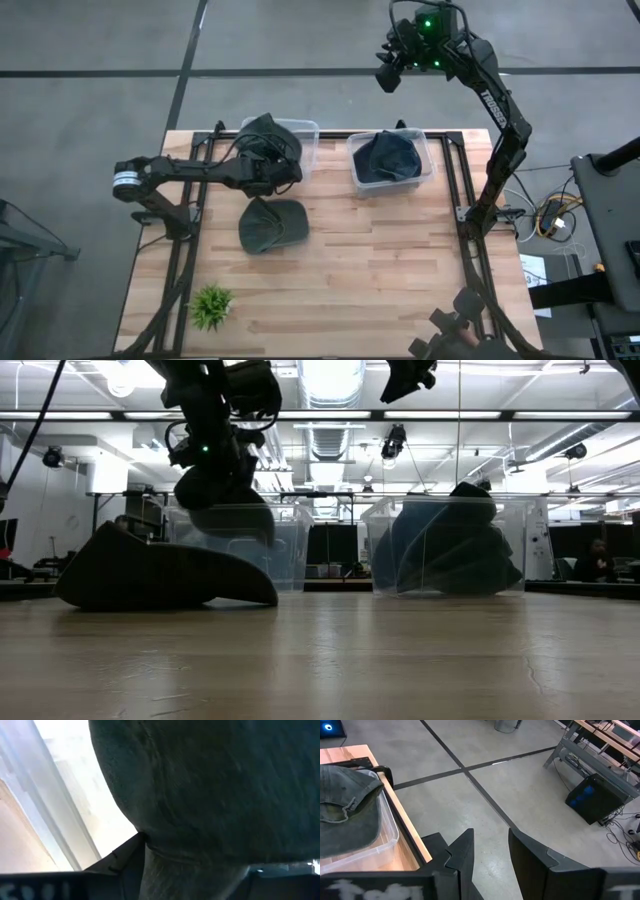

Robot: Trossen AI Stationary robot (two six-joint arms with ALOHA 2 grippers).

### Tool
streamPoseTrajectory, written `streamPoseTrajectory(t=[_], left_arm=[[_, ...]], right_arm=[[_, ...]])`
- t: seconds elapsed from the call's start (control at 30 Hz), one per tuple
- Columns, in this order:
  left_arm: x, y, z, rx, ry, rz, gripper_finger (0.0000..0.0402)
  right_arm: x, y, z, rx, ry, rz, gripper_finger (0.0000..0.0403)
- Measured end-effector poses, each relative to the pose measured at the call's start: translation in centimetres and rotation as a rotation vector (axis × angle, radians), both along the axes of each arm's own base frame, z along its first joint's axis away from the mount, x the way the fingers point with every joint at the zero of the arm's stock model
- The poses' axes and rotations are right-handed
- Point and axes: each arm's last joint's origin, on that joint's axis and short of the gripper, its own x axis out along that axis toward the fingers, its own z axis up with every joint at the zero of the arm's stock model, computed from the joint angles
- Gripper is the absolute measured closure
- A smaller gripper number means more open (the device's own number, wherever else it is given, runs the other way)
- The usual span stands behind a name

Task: Pick & Place hat
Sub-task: Put the bottom green cap into the left transparent bin

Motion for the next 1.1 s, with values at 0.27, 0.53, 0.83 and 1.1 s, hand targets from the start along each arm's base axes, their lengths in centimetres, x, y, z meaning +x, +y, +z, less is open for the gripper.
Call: streamPoseTrajectory(t=[0.27,0.53,0.83,1.1], left_arm=[[0.0,-0.1,0.4,-0.038,0.02,-0.077,0.0191],[-0.5,-0.2,1.5,-0.024,0.02,-0.104,0.019],[-0.8,-0.3,2.0,-0.032,0.036,-0.152,0.019],[-2.2,-0.7,3.9,-0.016,0.069,-0.239,0.019]], right_arm=[[0.0,0.0,0.0,0.0,0.0,0.0,0.0287],[0.0,0.0,0.0,0.0,0.0,-0.001,0.0287],[0.0,0.0,0.0,0.0,0.0,-0.001,0.0287],[0.0,0.0,0.0,0.0,0.0,-0.001,0.0287]])
